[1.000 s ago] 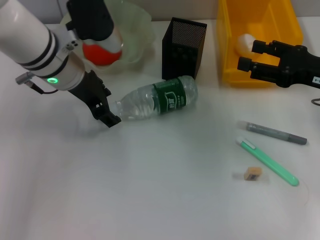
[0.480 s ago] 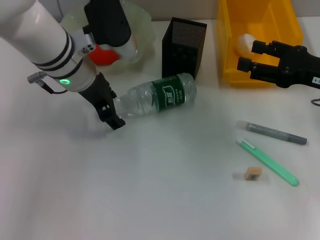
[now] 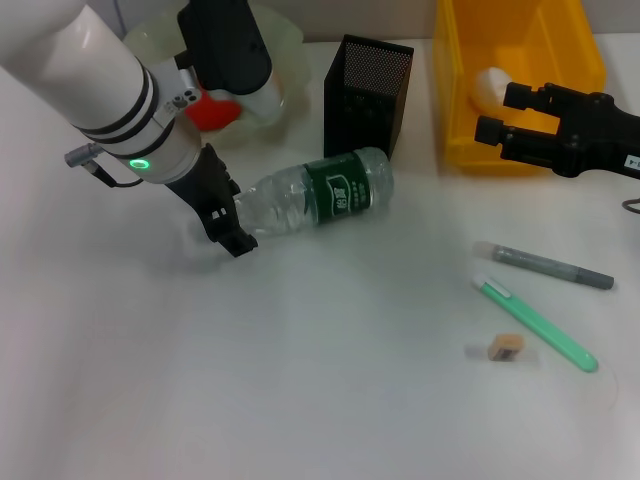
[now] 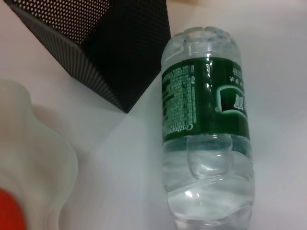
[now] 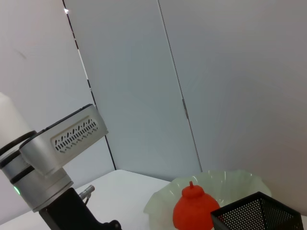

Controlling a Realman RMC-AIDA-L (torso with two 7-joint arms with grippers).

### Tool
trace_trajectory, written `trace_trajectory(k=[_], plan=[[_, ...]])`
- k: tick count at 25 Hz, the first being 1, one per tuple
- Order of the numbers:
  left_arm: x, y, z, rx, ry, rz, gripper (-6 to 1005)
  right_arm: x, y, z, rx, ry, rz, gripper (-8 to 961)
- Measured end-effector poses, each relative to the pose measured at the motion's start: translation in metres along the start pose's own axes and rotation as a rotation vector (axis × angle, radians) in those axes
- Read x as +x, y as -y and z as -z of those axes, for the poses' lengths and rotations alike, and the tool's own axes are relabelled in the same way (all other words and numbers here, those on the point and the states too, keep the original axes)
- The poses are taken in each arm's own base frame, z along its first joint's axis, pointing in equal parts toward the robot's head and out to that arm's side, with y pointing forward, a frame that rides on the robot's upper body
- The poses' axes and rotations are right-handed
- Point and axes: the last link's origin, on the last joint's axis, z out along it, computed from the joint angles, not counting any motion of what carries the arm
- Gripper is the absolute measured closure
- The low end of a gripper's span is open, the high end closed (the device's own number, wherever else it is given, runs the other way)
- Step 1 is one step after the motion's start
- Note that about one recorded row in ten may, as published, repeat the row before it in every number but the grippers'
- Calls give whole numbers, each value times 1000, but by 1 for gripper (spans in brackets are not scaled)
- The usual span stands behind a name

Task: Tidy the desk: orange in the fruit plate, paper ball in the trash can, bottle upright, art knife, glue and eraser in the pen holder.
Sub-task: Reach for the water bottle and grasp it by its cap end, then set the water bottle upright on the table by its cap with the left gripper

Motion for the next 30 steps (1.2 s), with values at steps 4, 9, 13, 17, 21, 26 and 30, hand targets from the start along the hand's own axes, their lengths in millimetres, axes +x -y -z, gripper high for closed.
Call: trace_trajectory(k=[4,9,13,17,21,26,30], plan=[[1,-2,-1,3,6,-15,267,0,0,0,0,0,0,179],[2,-3,-2,12,9,-34,346,0,1,1,1,-1,1,179],[4,-2,0,23,4,-41,490,0,1,1,1,-1,2,179],[7,0,7,48,-4,-58,544,0,1,1,3,-1,1,179],[8,0,15,97,5,-95,558,1,1,3,7,0,-1,179],[13,-5,31,150,-1,-145,557,1,1,3,7,-1,-1,179],[19,-11,49,160,-32,-166,557,1,1,3,6,-1,1,179]])
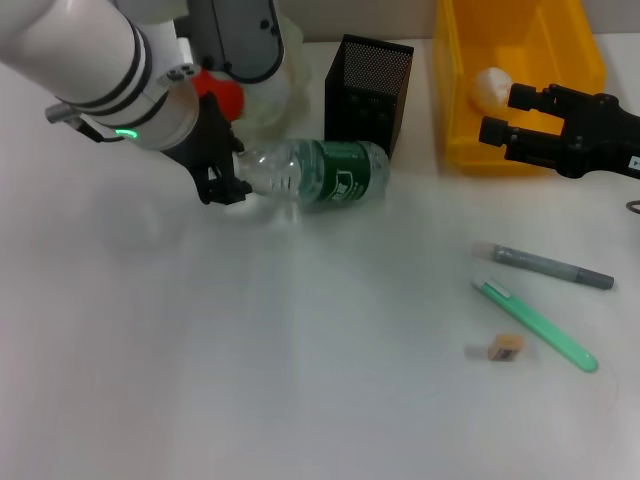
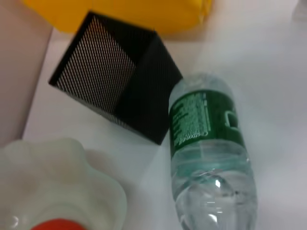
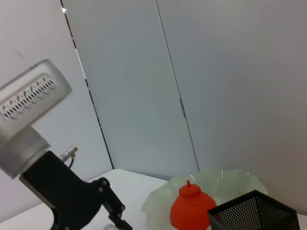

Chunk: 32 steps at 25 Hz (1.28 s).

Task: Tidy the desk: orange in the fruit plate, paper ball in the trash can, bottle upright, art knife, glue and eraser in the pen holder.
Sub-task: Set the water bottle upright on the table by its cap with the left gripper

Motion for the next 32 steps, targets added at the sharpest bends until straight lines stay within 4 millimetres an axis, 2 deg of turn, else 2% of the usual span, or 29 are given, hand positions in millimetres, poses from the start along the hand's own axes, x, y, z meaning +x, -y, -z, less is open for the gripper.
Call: trace_trajectory(k=[11,15,25,28,32], plan=[[17,-3,32,-12,-122,-23,556,0,0,-1,-2,-1,1,179],[23,0,44,-27,-216,-12,556,1,0,0,0,-1,-1,179],[17,15,45,-109,-445,110,556,1,-2,1,-8,5,-5,179],[16,17,43,-114,-456,128,556,1,-2,1,-8,4,-5,179],[9,25,31,-116,-495,222,556,1,-2,1,-6,3,-5,179]])
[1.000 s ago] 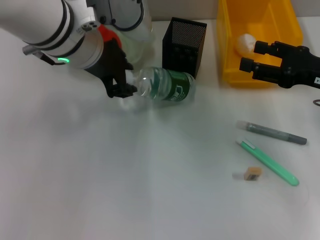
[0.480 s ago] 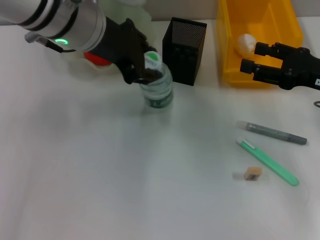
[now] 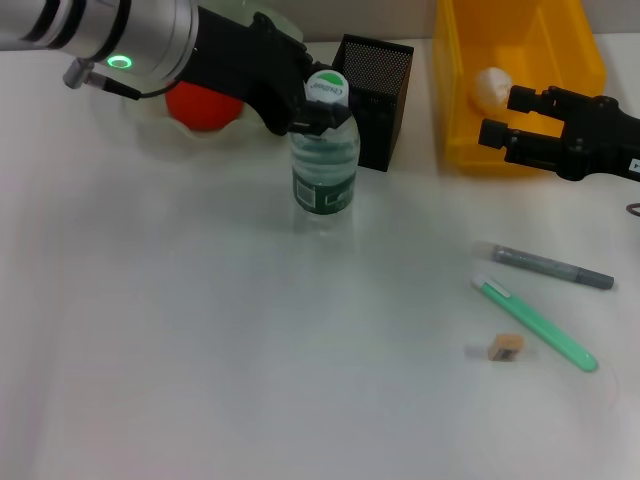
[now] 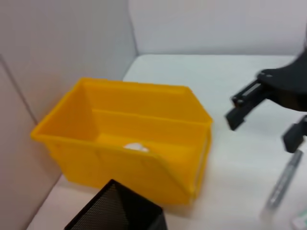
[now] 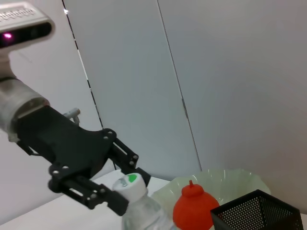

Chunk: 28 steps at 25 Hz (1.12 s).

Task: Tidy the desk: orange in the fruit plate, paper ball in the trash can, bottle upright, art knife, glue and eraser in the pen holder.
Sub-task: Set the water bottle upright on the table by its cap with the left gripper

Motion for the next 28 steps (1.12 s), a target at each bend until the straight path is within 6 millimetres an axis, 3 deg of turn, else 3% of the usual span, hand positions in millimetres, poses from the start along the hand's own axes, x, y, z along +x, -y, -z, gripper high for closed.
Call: trace_trajectory(k=[9,19,28], plan=[[-16,12,5,22,-23,68,556,0,1,0,5,-2,0,179],[-40,31,34,80,-41,137,555,-2,1,-3,-1,-2,3,179],[-49,33,42,67,-6,147,555,-3,1,-3,-2,-1,2,179]])
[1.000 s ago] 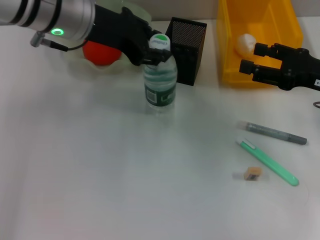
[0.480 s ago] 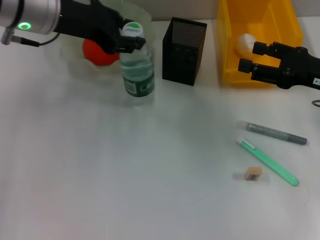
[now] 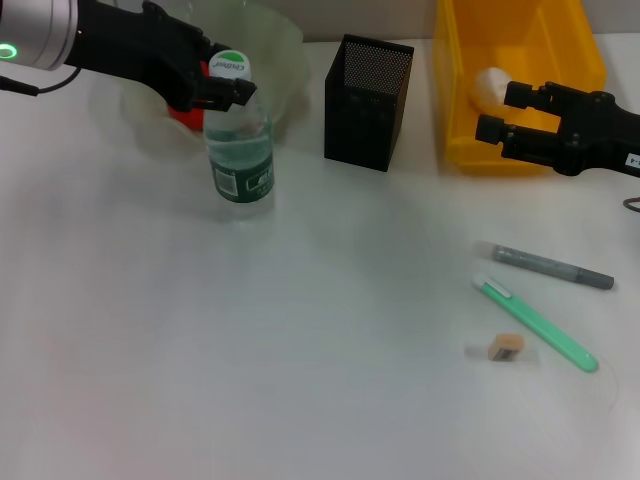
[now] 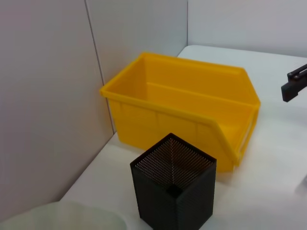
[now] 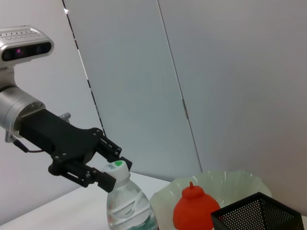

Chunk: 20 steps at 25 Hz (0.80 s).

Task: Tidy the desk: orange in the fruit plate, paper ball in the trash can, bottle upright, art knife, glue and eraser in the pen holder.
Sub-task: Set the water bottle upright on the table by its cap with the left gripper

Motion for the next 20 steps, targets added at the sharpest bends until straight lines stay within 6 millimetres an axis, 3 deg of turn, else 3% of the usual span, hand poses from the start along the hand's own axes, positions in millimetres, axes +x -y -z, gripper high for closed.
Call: trace_trajectory(k=[20], plan=[[-5,7,-11,46,109,24,555,0,0,0,-1,0,0,181]])
